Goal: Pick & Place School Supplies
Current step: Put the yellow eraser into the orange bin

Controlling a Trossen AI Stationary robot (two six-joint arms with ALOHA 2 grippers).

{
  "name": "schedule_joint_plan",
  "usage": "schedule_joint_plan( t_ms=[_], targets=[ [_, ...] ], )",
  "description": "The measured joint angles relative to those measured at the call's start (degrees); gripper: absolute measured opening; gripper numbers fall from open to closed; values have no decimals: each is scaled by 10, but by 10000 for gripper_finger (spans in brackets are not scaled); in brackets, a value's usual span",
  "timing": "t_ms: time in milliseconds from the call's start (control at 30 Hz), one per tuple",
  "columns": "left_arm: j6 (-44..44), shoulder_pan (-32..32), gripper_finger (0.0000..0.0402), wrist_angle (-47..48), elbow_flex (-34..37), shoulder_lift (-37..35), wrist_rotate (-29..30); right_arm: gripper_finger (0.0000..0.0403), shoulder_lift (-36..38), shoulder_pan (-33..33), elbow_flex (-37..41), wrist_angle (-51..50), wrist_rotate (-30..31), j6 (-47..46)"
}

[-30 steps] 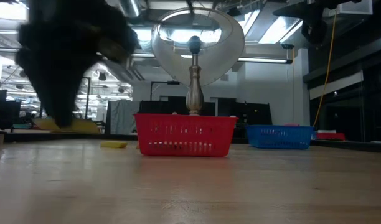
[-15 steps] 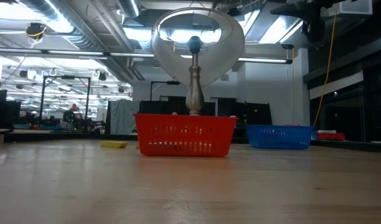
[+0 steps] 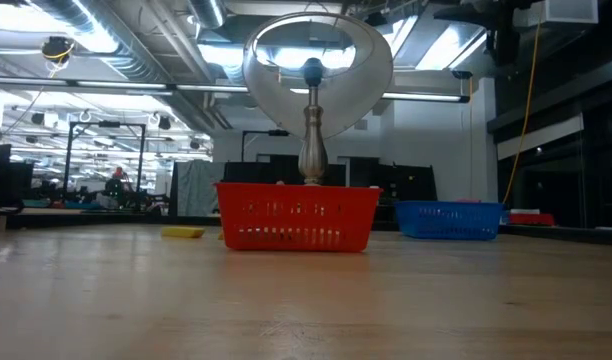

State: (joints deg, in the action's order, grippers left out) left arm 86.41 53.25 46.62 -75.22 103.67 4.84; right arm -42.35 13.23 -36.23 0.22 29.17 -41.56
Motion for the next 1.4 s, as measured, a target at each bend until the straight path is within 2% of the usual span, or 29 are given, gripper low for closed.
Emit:
schedule_joint_plan(
  t_ms=[133, 467, 567, 700, 767, 867, 1000, 1100, 1200, 1300, 1400],
  targets=[
    [26, 0, 95, 20, 0, 3, 24, 155, 0, 0, 0, 2, 0, -2],
    [41, 0, 195, 32, 0, 3, 48, 155, 0, 0, 0, 2, 4, 1],
    [46, -1, 205, 55, 0, -7, 91, 155, 0, 0, 0, 2, 4, 1],
    [50, -29, 203, 147, -1, -37, 155, 155, 0, 0, 0, 2, 5, 1],
    [-18, -60, 201, 181, -1, -51, 161, 155, 0, 0, 0, 2, 12, 3],
    [-169, -126, 201, 218, -1, -69, 166, 155, 0, 0, 0, 1, 22, 12],
    [-352, -230, 202, 174, 31, -112, 170, 155, 0, -1, 0, 1, 20, 18],
    [-456, -315, 198, 78, 101, -178, 105, 155, 0, 0, 0, 0, 16, 17],
    [-528, -397, 194, 31, 179, -254, 49, 155, 0, 5, 0, 0, 15, 18],
    [-637, -466, 189, 45, 220, -305, 19, 155, 0, 9, 0, 0, 19, 21],
    [-787, -519, 179, 60, 224, -315, -5, 155, 0, 12, 0, 0, 31, 24]
  ],
)
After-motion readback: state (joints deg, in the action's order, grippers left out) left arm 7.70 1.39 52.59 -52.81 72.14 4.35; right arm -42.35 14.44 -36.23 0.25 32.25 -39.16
